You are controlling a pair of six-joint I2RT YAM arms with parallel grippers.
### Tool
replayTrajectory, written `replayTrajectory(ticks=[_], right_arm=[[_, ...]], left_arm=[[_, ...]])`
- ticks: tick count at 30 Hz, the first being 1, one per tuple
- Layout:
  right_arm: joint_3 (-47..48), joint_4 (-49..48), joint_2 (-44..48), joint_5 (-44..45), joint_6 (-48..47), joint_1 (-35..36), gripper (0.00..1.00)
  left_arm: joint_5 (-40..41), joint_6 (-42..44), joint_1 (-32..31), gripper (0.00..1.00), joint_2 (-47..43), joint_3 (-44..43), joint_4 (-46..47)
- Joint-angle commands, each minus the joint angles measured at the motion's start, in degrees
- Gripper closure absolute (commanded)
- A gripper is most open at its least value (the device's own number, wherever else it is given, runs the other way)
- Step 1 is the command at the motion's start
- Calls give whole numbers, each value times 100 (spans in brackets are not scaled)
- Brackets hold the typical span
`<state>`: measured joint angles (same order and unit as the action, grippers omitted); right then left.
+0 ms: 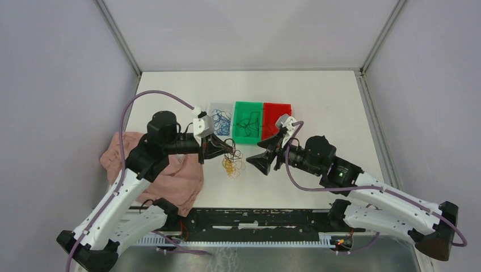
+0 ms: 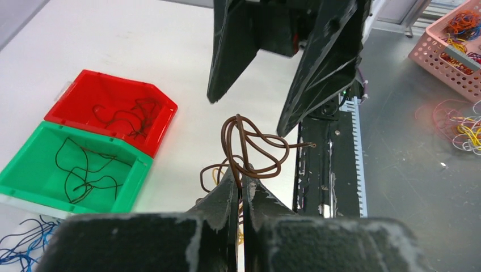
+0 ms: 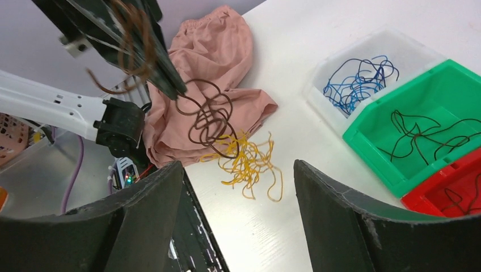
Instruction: Untangle the cables
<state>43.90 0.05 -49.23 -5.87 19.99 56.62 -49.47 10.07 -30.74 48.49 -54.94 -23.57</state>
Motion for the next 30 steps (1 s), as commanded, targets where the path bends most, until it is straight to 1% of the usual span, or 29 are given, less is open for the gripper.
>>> replayTrajectory(ticks=[1,3,7,11,15,21,25,30], right_arm=[[-210,-974,-105,-258,-9,-32,22],[-116,-1404,-367,-512,137,-37,21],[381,-1962,-1008,-1007,326,-37,21],[745,-2069,-1671,-1361,510,-37,23],[544,-2384,-1918,-1220,643,-37,26],[230,-2753,-1997,-1048,811,-36,30],[81,-2849,-2168,-1090,965,-44,36],[-329,-3041,-2324,-961,1183,-41,44]], left_arm=[[-264,-361,-11,97,-8,-315,336],[-278,-369,-7,97,-6,-316,331],[-267,-357,-16,97,-19,-328,304],[-290,-362,-11,97,-9,-424,270],[-354,-410,-14,97,9,-564,265],[-514,-604,-15,97,113,-887,327],[-485,-656,-12,97,179,-1201,405],[-473,-658,-16,97,305,-1742,406]])
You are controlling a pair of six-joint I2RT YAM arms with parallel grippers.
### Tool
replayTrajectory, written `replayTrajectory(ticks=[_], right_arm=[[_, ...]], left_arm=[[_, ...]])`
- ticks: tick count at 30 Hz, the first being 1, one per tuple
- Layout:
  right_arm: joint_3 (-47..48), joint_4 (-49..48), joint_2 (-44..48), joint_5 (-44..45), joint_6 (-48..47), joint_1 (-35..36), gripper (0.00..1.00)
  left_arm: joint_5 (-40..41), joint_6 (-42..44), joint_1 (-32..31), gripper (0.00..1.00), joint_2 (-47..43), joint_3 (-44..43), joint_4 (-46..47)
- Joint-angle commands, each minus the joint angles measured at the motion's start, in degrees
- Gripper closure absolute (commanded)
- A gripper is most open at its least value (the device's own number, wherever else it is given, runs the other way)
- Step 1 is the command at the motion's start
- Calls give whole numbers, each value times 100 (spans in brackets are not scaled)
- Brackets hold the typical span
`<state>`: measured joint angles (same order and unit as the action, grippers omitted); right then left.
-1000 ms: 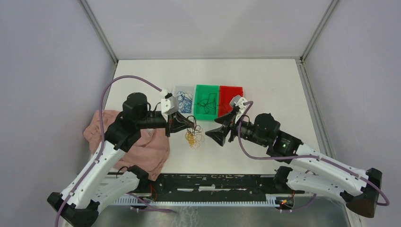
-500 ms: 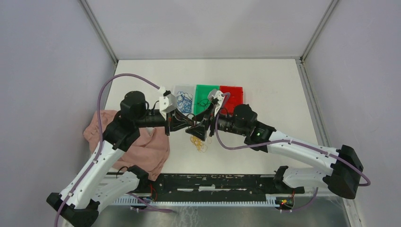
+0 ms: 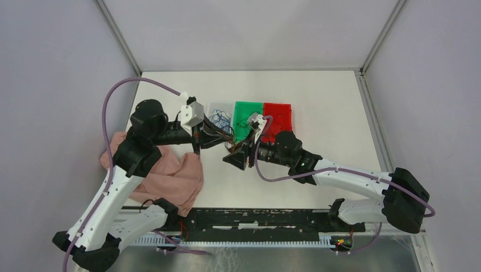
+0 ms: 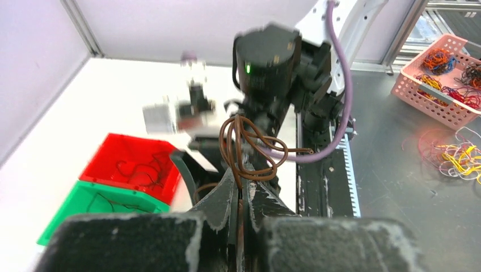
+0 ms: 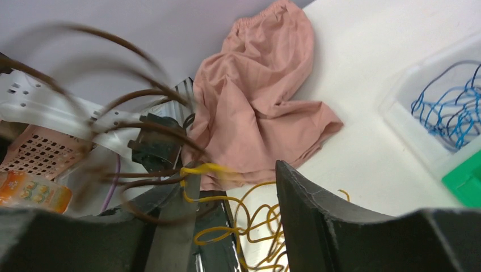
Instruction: Untangle the cables
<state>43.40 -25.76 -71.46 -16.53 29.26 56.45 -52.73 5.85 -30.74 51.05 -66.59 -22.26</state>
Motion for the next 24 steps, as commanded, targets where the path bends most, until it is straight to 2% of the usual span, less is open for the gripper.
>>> replayTrajectory(ticks=[1,7,9,24], right_arm=[[-366,-484,-112,159,272,-30,45],[-908,-571,4,622,256,-78,58],[-1073,-527,71,750,228,-96,59],[-2192,-747,-126,1324,124,-113,59]], left_arm=[[-154,-248,-11,97,68,-657,275],[-192,-437,-11,97,133,-927,326],[-151,-425,-11,97,155,-1023,344],[535,423,-11,97,722,-2649,372]])
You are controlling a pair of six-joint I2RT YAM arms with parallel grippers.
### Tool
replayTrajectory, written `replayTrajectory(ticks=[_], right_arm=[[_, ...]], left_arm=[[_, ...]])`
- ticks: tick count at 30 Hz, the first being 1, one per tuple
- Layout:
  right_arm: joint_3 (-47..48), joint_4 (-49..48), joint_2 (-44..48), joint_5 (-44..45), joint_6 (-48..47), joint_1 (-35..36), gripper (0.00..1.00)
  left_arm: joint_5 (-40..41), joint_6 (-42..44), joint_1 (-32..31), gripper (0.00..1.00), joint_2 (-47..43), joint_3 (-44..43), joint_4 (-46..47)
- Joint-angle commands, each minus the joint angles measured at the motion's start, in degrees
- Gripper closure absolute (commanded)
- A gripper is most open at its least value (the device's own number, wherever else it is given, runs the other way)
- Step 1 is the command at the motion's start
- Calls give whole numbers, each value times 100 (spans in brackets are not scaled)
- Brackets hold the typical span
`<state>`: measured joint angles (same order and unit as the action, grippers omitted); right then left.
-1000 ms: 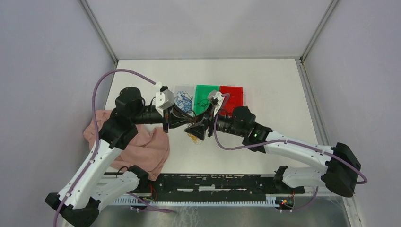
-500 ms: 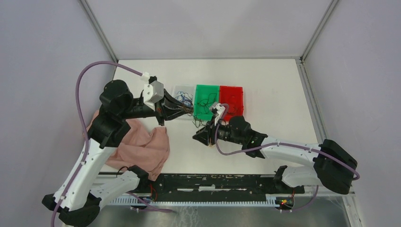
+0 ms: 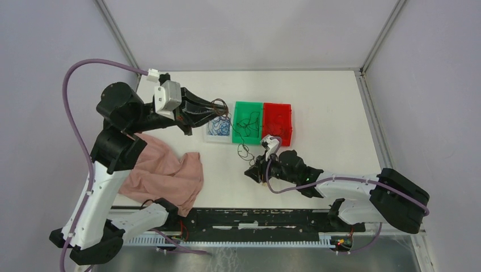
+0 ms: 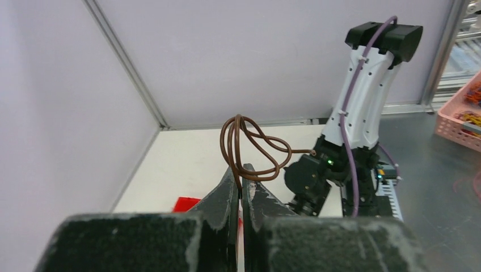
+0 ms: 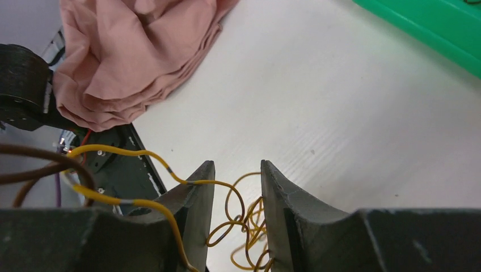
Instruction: Untangle the cables
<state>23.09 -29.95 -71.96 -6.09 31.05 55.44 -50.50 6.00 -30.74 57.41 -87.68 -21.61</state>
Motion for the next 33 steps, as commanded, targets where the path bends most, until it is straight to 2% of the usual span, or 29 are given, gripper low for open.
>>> replayTrajectory(ticks=[1,5,11,14,16,20,24,27,30,33], right_arm=[[-213,-339,-97,316,-55,-15,58],[-438,-441,-63,396,-55,-13,56],[-681,-474,66,585,-46,-14,55],[-750,-507,82,617,0,-14,55],[-749,-503,145,601,30,-9,53],[-449,-35,587,525,-41,-10,46],[-129,553,1213,573,-219,-11,31],[174,812,1610,576,-365,-13,24],[529,877,1749,421,-420,-16,22],[871,886,1618,201,-381,-14,23]], left_arm=[[391,518,-15,97,116,-654,305],[997,927,-12,97,216,-984,532],[2844,1541,-12,97,175,-893,1858],[3451,1519,-11,97,128,-765,2397],[3199,1289,-13,97,113,-780,2085],[1849,1010,-11,97,-69,-499,1650],[1998,836,-16,97,-66,-455,1717],[1608,698,-13,97,-46,-505,1533],[1106,421,-11,97,-45,-483,1335],[939,316,-13,97,-71,-424,1226]])
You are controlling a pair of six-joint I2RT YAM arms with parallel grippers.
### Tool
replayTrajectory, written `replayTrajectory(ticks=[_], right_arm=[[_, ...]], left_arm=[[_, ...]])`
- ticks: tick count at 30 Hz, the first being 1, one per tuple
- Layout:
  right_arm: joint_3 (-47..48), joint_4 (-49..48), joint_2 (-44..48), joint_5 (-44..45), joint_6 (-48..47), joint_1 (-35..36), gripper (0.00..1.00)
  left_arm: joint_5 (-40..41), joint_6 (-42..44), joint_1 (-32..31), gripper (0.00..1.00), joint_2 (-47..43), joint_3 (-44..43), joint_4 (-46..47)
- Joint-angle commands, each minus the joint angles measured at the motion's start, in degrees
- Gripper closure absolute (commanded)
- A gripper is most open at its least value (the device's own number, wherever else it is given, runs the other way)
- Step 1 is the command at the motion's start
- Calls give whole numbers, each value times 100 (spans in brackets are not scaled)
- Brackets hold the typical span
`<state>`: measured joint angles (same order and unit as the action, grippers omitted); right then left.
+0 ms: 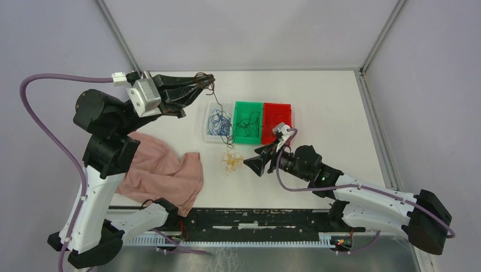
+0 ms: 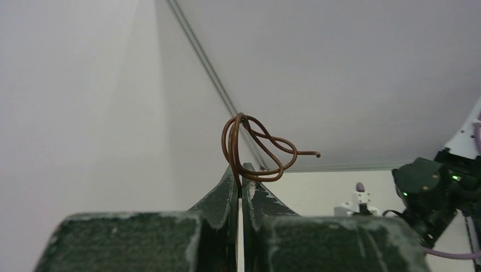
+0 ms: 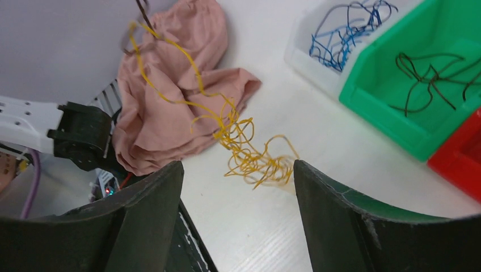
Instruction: Untangle the cables
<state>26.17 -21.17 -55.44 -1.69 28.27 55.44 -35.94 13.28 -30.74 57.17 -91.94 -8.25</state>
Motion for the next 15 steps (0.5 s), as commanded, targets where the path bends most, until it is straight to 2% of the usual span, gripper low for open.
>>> replayTrajectory(ticks=[1,3,15], right_arm=[[659,7,-100,-298,-84,-12,25],[796,0,-227,-346,-36,-15,27],[1232,-444,-1113,-821,75,-9,28]], left_arm=[[-508,-399,-13,97,-52,6,-146],[-466,-367,-11,97,-61,-6,-182],[-423,-326,-11,97,-38,-248,-319]])
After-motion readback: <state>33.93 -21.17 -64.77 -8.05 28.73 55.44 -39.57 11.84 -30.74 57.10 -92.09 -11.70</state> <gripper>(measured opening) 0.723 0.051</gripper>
